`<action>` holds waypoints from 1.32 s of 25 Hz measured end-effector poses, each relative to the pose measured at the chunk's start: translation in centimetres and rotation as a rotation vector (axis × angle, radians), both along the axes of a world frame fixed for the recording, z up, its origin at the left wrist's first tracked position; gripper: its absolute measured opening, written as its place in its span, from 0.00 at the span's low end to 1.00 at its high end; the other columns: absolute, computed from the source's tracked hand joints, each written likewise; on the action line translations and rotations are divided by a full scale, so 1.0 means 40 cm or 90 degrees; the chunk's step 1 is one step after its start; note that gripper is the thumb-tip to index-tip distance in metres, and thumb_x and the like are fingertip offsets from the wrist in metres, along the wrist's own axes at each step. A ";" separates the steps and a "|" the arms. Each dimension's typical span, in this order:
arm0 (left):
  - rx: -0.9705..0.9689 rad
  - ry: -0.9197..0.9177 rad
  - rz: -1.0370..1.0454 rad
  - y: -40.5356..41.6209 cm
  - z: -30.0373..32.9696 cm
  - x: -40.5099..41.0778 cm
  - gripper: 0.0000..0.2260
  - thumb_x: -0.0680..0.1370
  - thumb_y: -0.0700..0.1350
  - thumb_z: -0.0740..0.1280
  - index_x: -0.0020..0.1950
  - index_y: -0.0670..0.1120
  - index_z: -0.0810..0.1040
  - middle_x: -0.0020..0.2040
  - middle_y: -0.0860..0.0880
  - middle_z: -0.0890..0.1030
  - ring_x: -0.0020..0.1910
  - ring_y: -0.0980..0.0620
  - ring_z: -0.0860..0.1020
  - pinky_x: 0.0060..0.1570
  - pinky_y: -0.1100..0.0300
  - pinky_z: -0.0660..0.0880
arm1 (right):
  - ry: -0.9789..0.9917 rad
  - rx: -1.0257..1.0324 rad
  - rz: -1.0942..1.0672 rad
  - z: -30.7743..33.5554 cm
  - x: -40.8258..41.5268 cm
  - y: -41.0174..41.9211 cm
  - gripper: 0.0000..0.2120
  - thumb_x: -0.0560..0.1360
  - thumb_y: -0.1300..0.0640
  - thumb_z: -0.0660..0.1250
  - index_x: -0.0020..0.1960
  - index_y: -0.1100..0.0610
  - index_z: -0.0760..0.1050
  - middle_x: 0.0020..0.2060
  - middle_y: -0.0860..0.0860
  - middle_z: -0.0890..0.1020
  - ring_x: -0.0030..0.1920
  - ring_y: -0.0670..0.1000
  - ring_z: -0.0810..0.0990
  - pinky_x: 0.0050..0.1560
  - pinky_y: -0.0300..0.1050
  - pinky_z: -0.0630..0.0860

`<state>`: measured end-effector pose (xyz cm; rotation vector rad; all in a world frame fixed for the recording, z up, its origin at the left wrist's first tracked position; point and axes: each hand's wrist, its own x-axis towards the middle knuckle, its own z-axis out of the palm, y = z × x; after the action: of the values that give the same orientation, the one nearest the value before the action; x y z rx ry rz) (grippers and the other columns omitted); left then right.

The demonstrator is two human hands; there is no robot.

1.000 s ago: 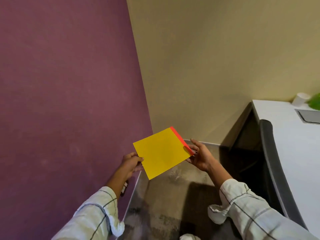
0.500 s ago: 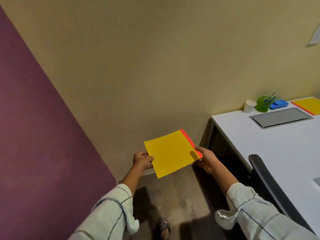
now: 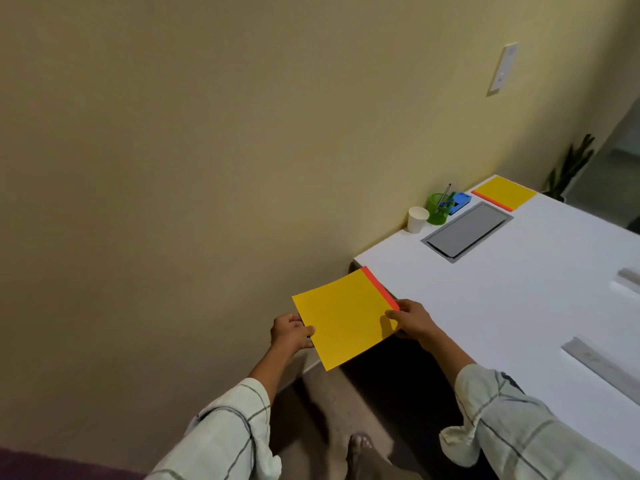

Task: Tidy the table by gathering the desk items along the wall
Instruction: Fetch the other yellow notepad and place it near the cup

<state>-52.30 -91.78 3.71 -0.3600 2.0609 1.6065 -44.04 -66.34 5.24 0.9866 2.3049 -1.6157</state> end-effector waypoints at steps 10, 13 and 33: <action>-0.126 -0.108 -0.152 0.416 -0.115 -0.311 0.14 0.72 0.31 0.71 0.40 0.44 0.68 0.47 0.44 0.76 0.47 0.46 0.80 0.36 0.60 0.82 | -0.087 0.250 0.098 -0.118 -0.282 0.396 0.19 0.74 0.62 0.69 0.64 0.61 0.74 0.58 0.58 0.80 0.57 0.57 0.78 0.56 0.48 0.75; -0.108 -0.167 -0.153 0.543 -0.158 -0.389 0.12 0.74 0.32 0.70 0.39 0.43 0.69 0.49 0.43 0.75 0.45 0.48 0.78 0.48 0.56 0.82 | -0.107 0.279 0.102 -0.153 -0.376 0.514 0.21 0.72 0.64 0.71 0.64 0.62 0.75 0.57 0.60 0.80 0.56 0.59 0.79 0.51 0.47 0.74; -0.152 -0.186 -0.102 0.776 -0.246 -0.496 0.22 0.71 0.33 0.74 0.28 0.43 0.62 0.33 0.42 0.67 0.38 0.47 0.65 0.39 0.52 0.63 | -0.175 0.254 0.110 -0.281 -0.537 0.726 0.27 0.70 0.62 0.71 0.68 0.60 0.70 0.62 0.61 0.73 0.62 0.61 0.72 0.57 0.51 0.72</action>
<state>-72.15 -60.73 -6.14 -0.4702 2.0002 1.1436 -65.51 -37.32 -6.00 0.9769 2.4789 -0.9085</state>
